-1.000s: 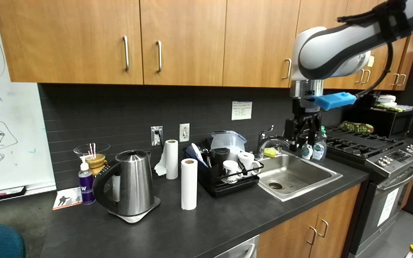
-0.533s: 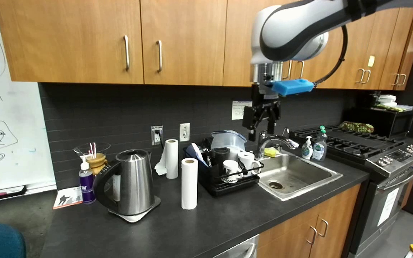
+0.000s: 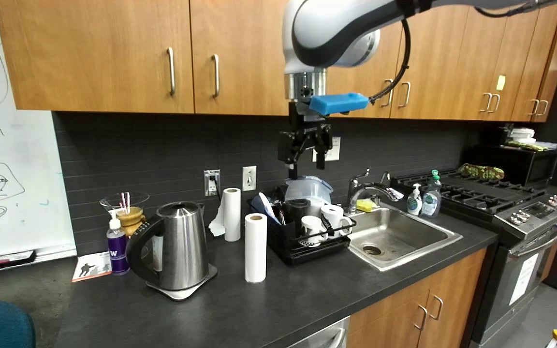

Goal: Lift the tissue roll in front and place it to the right

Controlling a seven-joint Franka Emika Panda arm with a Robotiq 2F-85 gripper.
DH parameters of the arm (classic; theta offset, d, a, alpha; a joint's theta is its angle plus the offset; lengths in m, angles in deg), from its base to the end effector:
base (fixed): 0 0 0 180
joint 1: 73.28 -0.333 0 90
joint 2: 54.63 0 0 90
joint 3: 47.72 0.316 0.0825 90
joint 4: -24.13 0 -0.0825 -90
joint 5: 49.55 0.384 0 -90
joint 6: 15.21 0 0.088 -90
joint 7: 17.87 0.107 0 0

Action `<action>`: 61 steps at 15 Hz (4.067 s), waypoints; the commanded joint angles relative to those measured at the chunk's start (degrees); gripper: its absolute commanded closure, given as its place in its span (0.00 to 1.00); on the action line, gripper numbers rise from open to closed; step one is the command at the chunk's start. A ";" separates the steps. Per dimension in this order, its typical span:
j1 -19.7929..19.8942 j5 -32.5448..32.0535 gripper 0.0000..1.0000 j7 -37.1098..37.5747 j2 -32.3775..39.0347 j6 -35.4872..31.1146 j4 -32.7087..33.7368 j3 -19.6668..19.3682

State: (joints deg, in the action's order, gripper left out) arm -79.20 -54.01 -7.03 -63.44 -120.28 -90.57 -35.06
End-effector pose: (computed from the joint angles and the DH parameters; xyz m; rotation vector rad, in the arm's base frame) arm 0.4859 0.1621 0.5223 3.0230 0.2320 0.0147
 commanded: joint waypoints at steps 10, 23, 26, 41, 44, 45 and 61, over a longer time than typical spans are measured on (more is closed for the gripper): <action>-1.81 -5.59 0.00 -1.40 22.25 12.98 27.56 -3.51; -3.73 -4.24 0.00 -1.48 26.81 12.73 30.98 -4.25; -3.73 -4.24 0.00 -1.48 26.81 12.83 31.02 -4.25; -3.73 -4.24 0.00 -1.48 26.81 12.90 31.04 -4.25; -3.73 -4.24 0.00 -1.48 26.81 12.90 31.04 -4.25; -3.73 -4.24 0.00 -1.48 26.81 12.91 31.04 -4.25; -1.17 1.63 0.00 -1.29 26.75 8.58 28.18 -6.81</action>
State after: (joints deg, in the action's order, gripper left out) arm -81.06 -54.75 -8.26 -36.62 -108.87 -61.20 -40.74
